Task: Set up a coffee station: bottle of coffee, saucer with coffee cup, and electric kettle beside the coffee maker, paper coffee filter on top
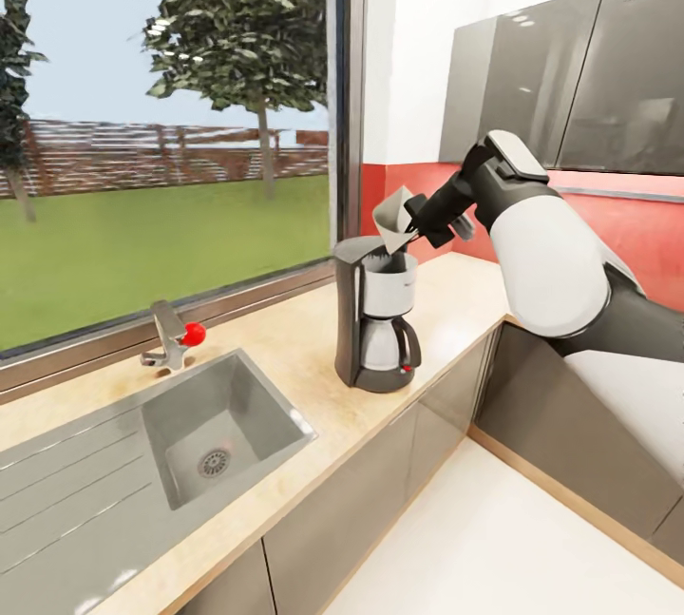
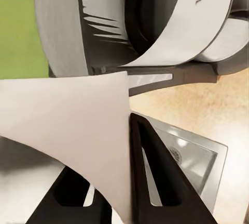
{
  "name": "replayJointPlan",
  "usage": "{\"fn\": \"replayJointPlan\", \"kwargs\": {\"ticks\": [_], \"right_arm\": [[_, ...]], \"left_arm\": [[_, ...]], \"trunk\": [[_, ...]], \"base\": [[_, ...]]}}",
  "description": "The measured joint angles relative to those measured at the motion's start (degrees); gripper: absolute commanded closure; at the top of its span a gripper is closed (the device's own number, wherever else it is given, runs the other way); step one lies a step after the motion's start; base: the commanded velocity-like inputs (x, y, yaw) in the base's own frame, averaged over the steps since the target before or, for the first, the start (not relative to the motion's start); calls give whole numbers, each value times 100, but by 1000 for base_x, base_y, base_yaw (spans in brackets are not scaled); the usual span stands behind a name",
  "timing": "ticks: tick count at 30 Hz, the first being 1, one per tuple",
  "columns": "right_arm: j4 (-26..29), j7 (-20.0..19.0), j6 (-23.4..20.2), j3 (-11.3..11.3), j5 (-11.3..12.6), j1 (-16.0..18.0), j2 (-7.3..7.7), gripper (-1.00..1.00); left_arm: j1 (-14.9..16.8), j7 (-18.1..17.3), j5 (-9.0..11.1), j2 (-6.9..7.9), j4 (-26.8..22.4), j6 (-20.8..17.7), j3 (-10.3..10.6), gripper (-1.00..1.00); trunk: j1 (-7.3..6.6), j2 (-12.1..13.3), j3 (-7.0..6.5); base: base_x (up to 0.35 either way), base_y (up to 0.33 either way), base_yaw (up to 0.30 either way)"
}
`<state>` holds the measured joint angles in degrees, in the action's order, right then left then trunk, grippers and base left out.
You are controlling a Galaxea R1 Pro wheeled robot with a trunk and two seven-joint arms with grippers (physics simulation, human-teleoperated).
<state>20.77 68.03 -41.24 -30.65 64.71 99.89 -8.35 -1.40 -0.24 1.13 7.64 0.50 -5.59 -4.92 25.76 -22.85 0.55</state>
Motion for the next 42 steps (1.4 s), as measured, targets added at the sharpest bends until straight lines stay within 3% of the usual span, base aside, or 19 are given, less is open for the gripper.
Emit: {"fn": "replayJointPlan", "kwargs": {"ticks": [14,24,42], "right_arm": [[3,23,1,2,-33,-5,7,100],[3,29,0,7,-36,-6,12,100],[-6,20,0,8,-38,-75,2,100]], "left_arm": [[0,0,-9,-13,8,7,14,-100],[1,0,-9,-17,2,3,9,-100],[0,0,-9,-9,9,1,9,-100]], "trunk": [[0,0,0],[-1,0,0],[0,0,0]], "base": [[3,0,-4],[195,0,-189],[62,0,-7]]}}
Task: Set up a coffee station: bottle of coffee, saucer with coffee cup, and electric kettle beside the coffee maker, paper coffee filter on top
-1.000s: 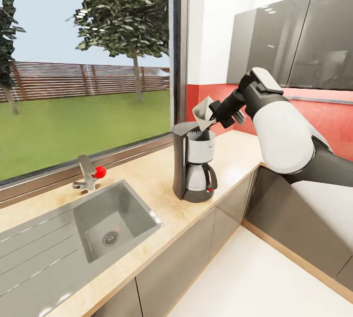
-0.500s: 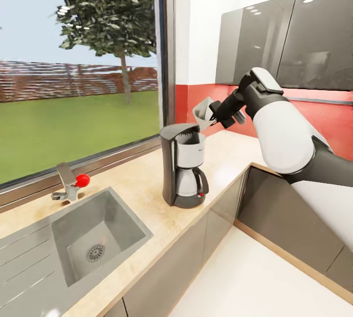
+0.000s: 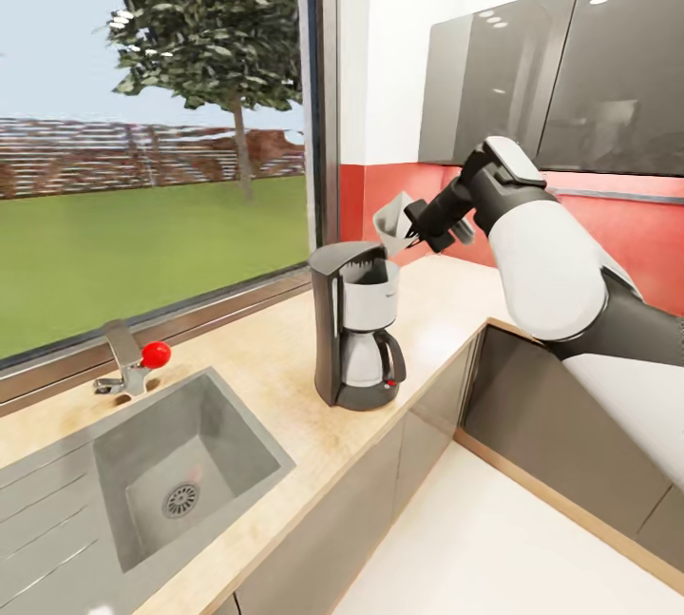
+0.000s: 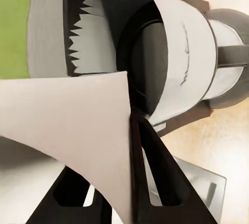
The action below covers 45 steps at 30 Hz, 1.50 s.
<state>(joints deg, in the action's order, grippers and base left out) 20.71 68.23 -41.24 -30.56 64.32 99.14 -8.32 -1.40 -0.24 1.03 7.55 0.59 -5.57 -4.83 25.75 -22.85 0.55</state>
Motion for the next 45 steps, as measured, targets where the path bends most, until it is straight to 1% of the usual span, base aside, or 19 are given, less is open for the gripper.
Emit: {"fn": "replayJointPlan", "kwargs": {"ticks": [5,7,14,27,32,45], "right_arm": [[-16,-15,-1,-1,-1,-171,0,100],[-87,-22,0,-3,0,-187,0,100],[-230,-31,0,-8,4,-202,0,100],[-245,-32,0,-9,-7,-207,-1,100],[-239,-31,0,-8,-7,-276,-1,100],[-238,-31,0,-9,-15,-318,-1,100]], "left_arm": [[0,0,0,0,0,0,0,-100],[0,0,0,0,0,0,0,-100],[0,0,4,0,-5,0,-7,-100],[0,0,1,-9,-9,0,-7,-100],[0,0,1,-2,-5,0,-9,-100],[-2,0,0,0,0,8,0,-100]], "trunk": [[0,0,0],[0,0,0],[-1,-1,0],[-1,-1,0],[-1,0,0],[-1,4,53]], "base": [[3,0,0],[0,0,0],[18,52,0],[93,36,0],[115,1,0],[100,0,0]]}}
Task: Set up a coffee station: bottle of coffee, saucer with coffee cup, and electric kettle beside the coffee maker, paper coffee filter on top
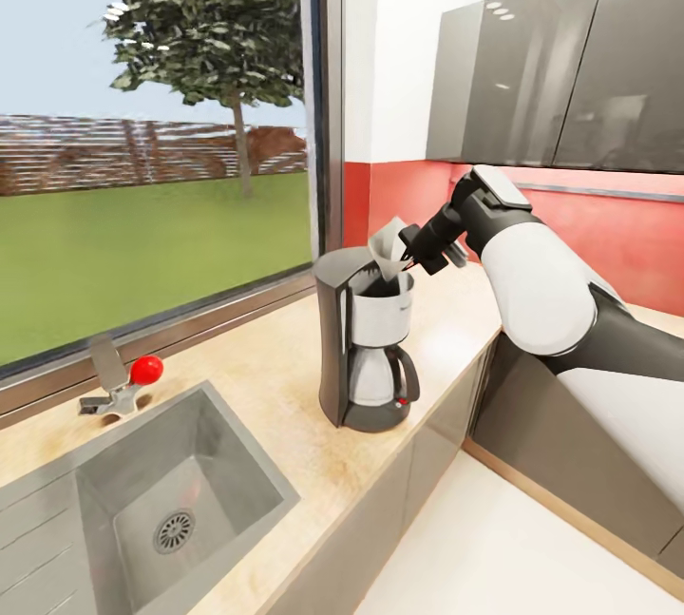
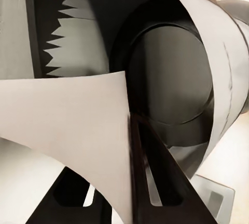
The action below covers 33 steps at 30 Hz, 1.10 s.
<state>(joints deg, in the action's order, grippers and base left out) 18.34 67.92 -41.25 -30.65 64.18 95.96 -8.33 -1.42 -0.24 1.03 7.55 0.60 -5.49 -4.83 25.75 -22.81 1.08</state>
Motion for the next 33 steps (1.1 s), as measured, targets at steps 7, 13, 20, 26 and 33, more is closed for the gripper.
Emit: {"fn": "replayJointPlan", "kwargs": {"ticks": [7,13,20,26,33], "right_arm": [[-4,3,0,0,16,-59,8,100],[-1,1,0,0,17,-77,9,100],[-6,0,0,0,9,-87,9,-100],[-9,14,22,1,19,-88,9,-100],[-9,14,23,1,24,-88,9,-100]], "left_arm": [[0,0,0,0,0,0,0,-100],[0,0,0,0,0,0,0,-100],[0,0,0,0,0,0,3,-100],[-8,0,0,0,0,0,0,-100],[-15,0,0,0,0,0,0,-100]], "trunk": [[0,0,1],[0,0,1],[0,0,1],[0,0,1],[0,0,1]], "base": [[2,0,0],[0,0,0],[0,0,0],[0,0,0],[0,0,0]]}}
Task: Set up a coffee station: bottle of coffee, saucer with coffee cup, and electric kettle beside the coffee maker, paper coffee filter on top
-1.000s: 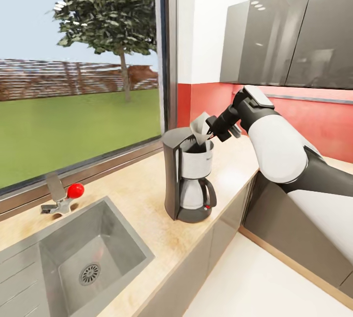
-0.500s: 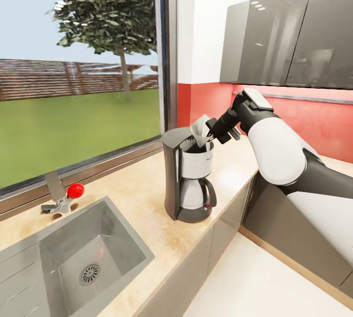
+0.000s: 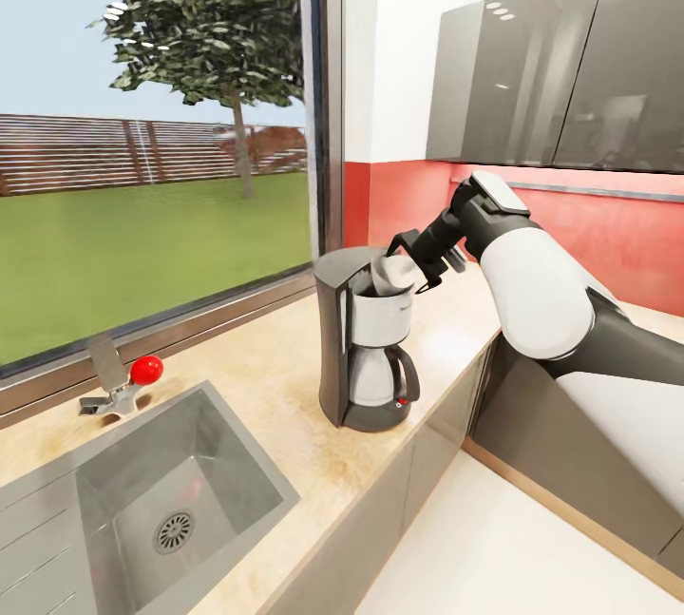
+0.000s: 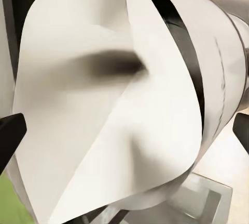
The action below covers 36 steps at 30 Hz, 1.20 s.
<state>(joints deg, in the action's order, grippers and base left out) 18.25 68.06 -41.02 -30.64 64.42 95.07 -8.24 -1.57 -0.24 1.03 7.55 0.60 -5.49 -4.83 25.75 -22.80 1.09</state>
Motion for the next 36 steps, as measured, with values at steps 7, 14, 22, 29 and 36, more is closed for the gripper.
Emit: {"fn": "replayJointPlan", "kwargs": {"ticks": [7,14,22,29,36], "right_arm": [[0,0,0,0,3,0,0,-100],[12,0,0,1,16,0,-2,-100],[60,6,0,-1,32,0,-11,-100],[78,18,0,-5,38,0,-17,-100],[217,26,0,0,50,0,-17,-100]], "left_arm": [[-2,0,0,0,0,0,0,-100],[-3,0,0,4,1,0,0,-100],[-2,0,0,11,0,-5,-4,-100],[-2,0,6,17,1,-13,-9,-100],[-3,0,8,15,1,-17,-9,-100]], "trunk": [[0,0,0],[0,0,0],[1,0,0],[4,0,0],[4,0,0]], "base": [[0,0,0],[0,0,0],[-27,0,0],[-254,0,0],[-329,0,0]]}}
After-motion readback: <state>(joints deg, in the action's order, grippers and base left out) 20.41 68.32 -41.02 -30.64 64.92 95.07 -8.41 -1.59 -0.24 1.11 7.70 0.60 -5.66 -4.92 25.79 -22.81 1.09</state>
